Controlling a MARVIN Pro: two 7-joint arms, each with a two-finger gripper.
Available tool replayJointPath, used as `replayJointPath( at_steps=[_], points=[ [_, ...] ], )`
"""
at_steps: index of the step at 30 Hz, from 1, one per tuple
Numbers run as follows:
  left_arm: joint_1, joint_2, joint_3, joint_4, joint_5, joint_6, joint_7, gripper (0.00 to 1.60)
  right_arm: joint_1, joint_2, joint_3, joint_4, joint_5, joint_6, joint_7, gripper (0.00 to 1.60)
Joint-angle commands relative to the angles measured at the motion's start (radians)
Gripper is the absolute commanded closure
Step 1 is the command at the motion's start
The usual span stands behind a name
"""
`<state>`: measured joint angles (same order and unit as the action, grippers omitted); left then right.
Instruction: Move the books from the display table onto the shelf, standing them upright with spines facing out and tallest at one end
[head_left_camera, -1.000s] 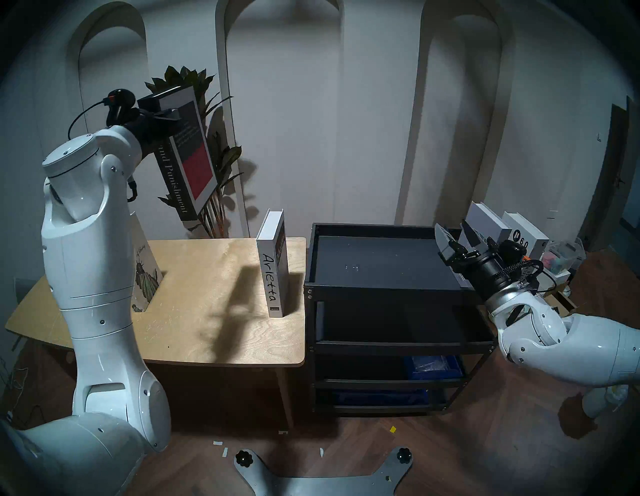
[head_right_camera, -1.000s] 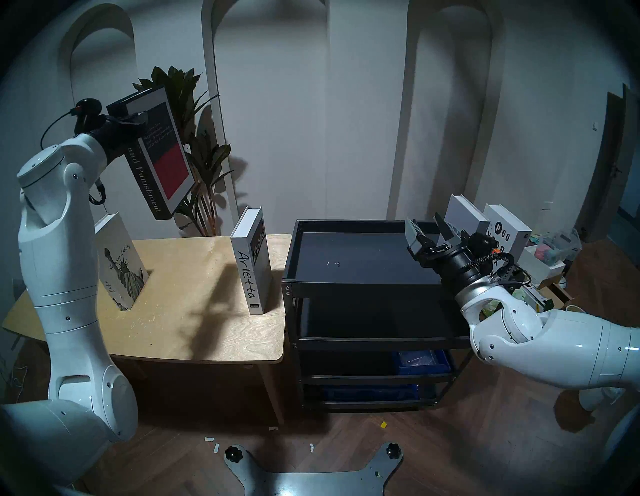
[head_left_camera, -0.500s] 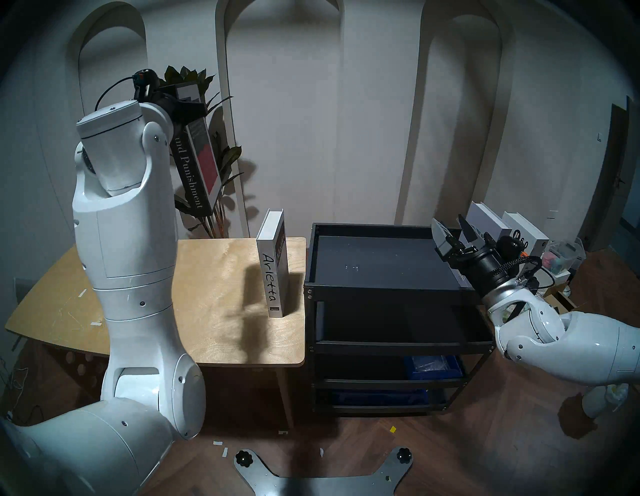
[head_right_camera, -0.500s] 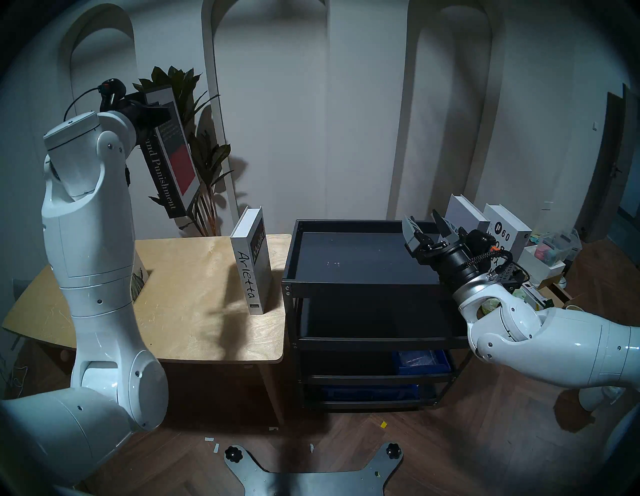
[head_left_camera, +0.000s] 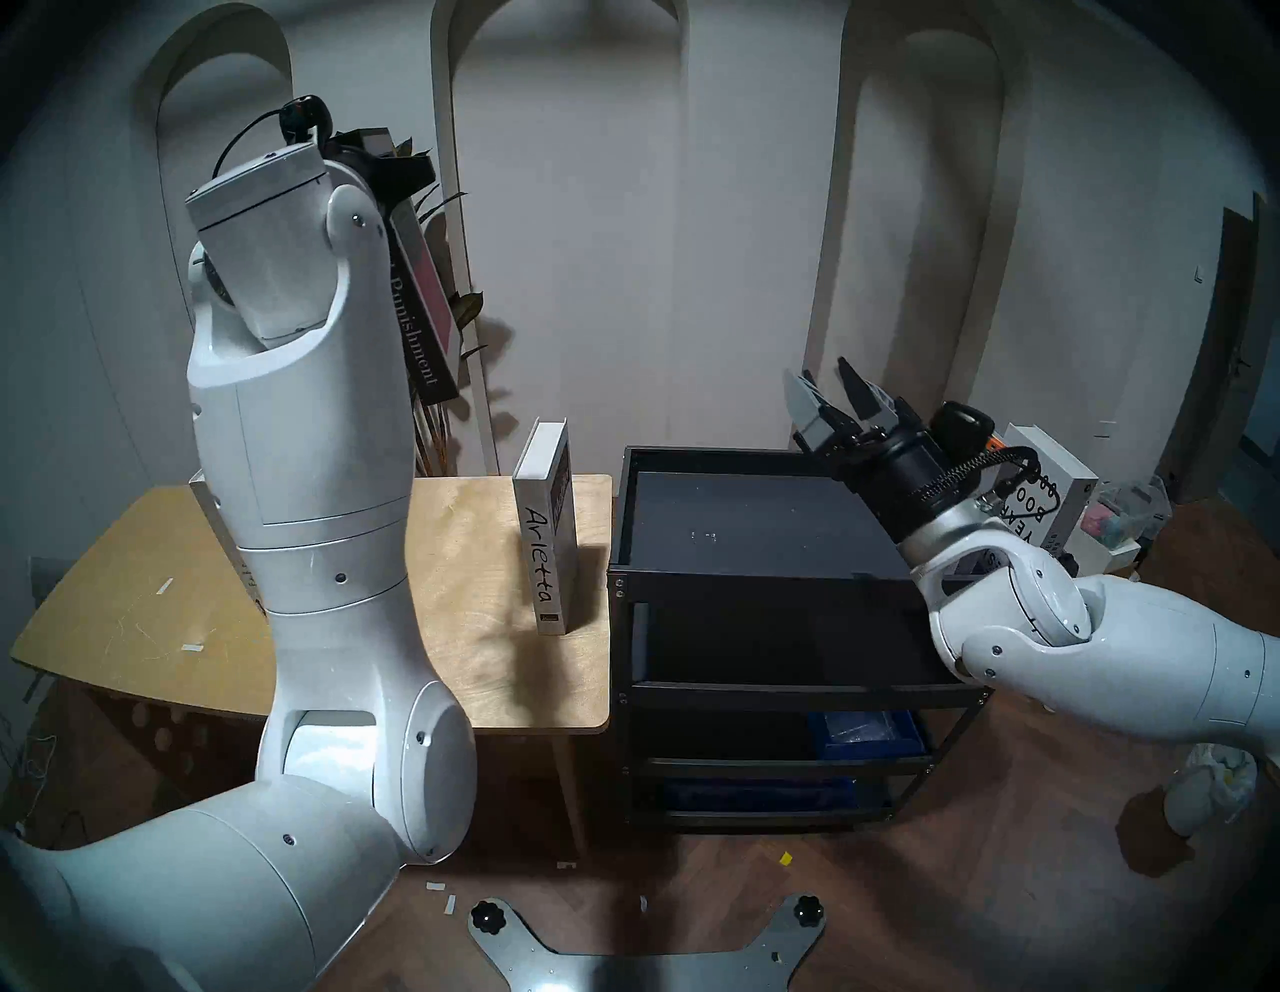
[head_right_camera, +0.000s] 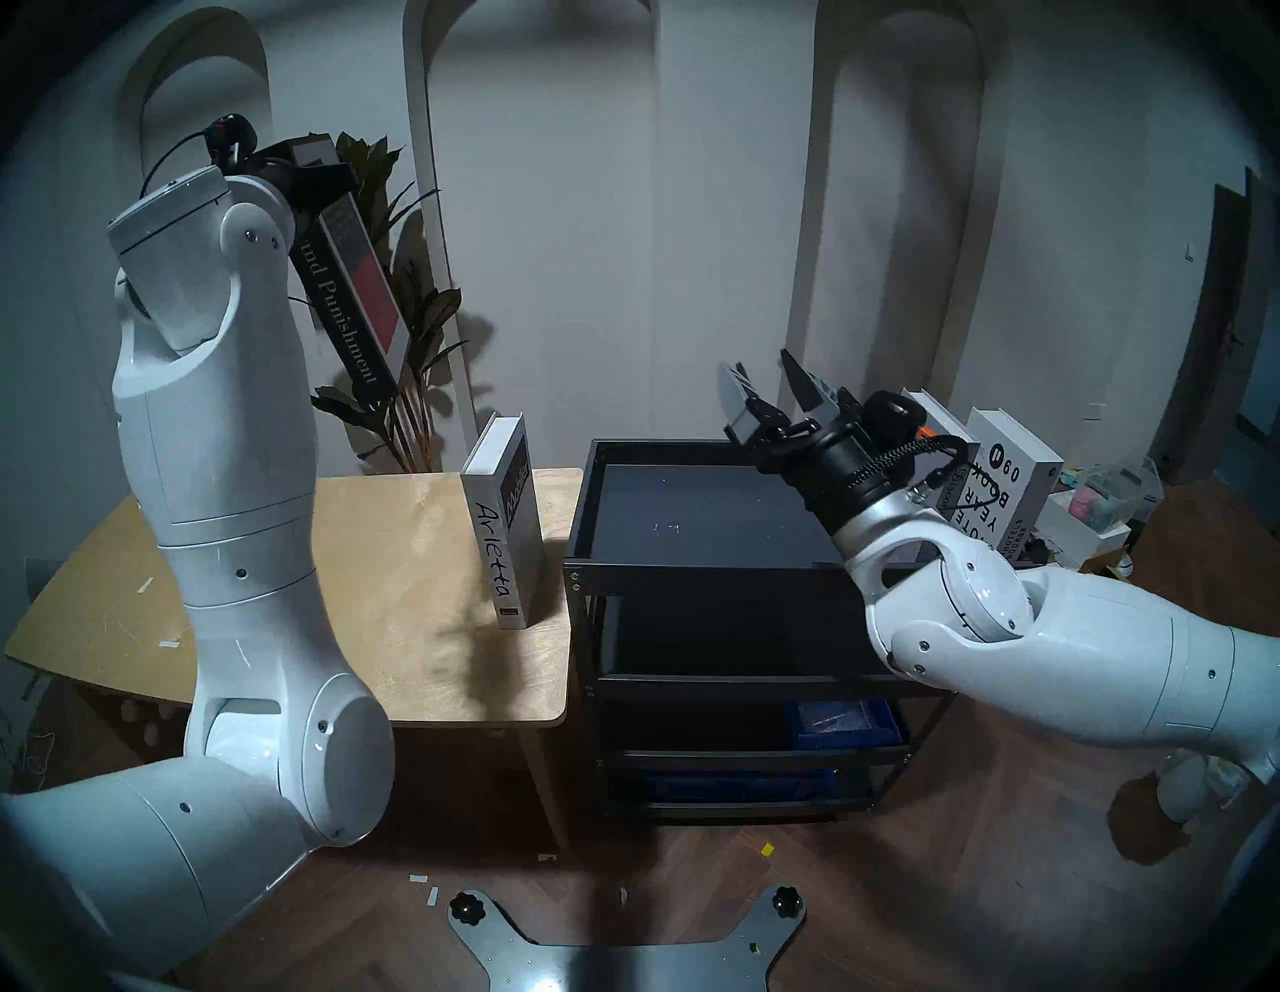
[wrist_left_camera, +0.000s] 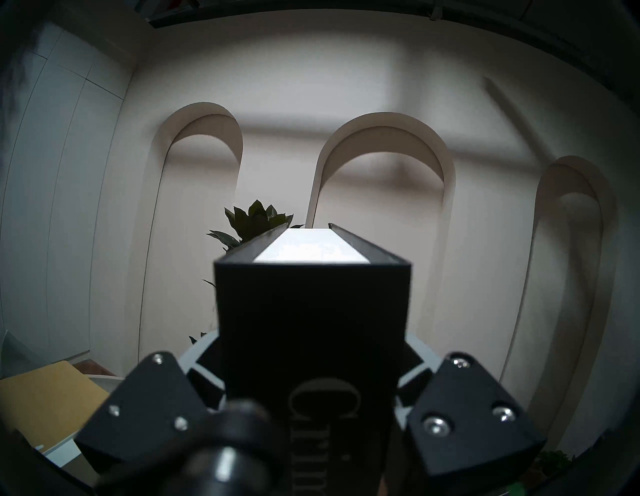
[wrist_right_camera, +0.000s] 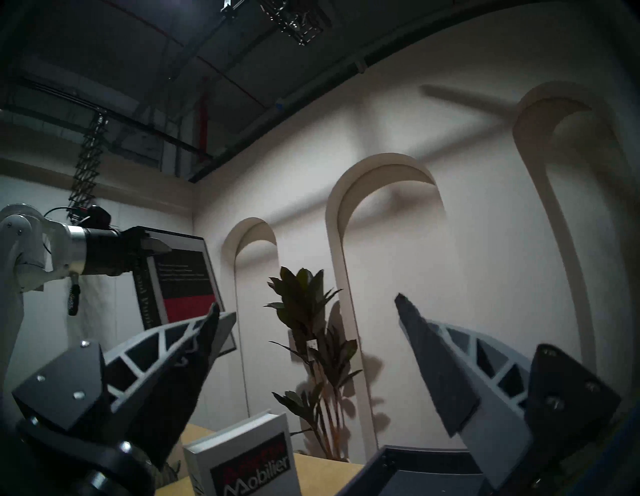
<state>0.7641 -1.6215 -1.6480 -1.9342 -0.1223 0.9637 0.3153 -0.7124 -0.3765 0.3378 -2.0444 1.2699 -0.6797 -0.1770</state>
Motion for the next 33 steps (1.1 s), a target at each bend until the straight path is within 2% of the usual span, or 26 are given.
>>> replayJointPath(
  at_steps=[1, 18, 19, 20, 21, 23, 24, 25, 26, 27, 29, 30, 31, 32, 33],
  points=[
    [-0.013, -0.085, 0.02, -0.024, -0.013, -0.004, 0.043, 1.6, 0.085, -0.121, 0.022, -0.035, -0.019, 0.089, -0.013, 0.0],
    [0.016, -0.181, 0.077, -0.054, -0.039, -0.004, 0.154, 1.6, 0.203, -0.302, -0.027, -0.062, -0.078, 0.338, -0.083, 0.0],
    [0.018, -0.186, 0.079, -0.056, -0.04, -0.004, 0.162, 1.6, 0.208, -0.336, -0.029, -0.05, -0.084, 0.352, -0.093, 0.06],
    [0.02, -0.188, 0.081, -0.058, -0.041, -0.004, 0.167, 1.6, 0.22, -0.308, -0.038, -0.066, -0.087, 0.366, -0.091, 0.08],
    [0.022, -0.193, 0.082, -0.06, -0.042, -0.004, 0.175, 1.6, 0.226, -0.341, -0.04, -0.051, -0.095, 0.379, -0.102, 0.38],
    [0.026, -0.198, 0.085, -0.063, -0.043, -0.004, 0.187, 1.6, 0.242, -0.351, -0.049, -0.048, -0.11, 0.402, -0.11, 0.48],
    [0.027, -0.2, 0.086, -0.065, -0.044, -0.004, 0.192, 1.6, 0.25, -0.366, -0.054, -0.04, -0.121, 0.417, -0.115, 0.76],
    [0.029, -0.204, 0.086, -0.067, -0.045, -0.004, 0.2, 1.6, 0.258, -0.378, -0.06, -0.034, -0.129, 0.431, -0.122, 0.94],
    [0.031, -0.205, 0.087, -0.068, -0.046, -0.004, 0.205, 1.6, 0.266, -0.393, -0.065, -0.023, -0.145, 0.445, -0.126, 0.97],
    [0.032, -0.208, 0.088, -0.069, -0.047, -0.004, 0.211, 1.6, 0.274, -0.391, -0.073, -0.022, -0.155, 0.455, -0.129, 0.93],
    [0.036, -0.214, 0.091, -0.074, -0.051, -0.004, 0.223, 1.6, 0.287, -0.429, -0.083, 0.003, -0.187, 0.477, -0.146, 0.88],
    [0.037, -0.217, 0.092, -0.076, -0.053, -0.004, 0.226, 1.6, 0.296, -0.419, -0.09, 0.002, -0.202, 0.489, -0.157, 0.84],
    [0.037, -0.22, 0.094, -0.078, -0.055, -0.004, 0.23, 1.6, 0.3, -0.439, -0.092, 0.017, -0.216, 0.497, -0.169, 0.0],
    [0.038, -0.223, 0.095, -0.08, -0.057, -0.004, 0.237, 1.6, 0.307, -0.455, -0.097, 0.029, -0.229, 0.512, -0.188, 0.0],
    [0.042, -0.23, 0.099, -0.085, -0.062, -0.004, 0.25, 1.6, 0.321, -0.521, -0.109, 0.073, -0.295, 0.543, -0.229, 0.0]
  ],
)
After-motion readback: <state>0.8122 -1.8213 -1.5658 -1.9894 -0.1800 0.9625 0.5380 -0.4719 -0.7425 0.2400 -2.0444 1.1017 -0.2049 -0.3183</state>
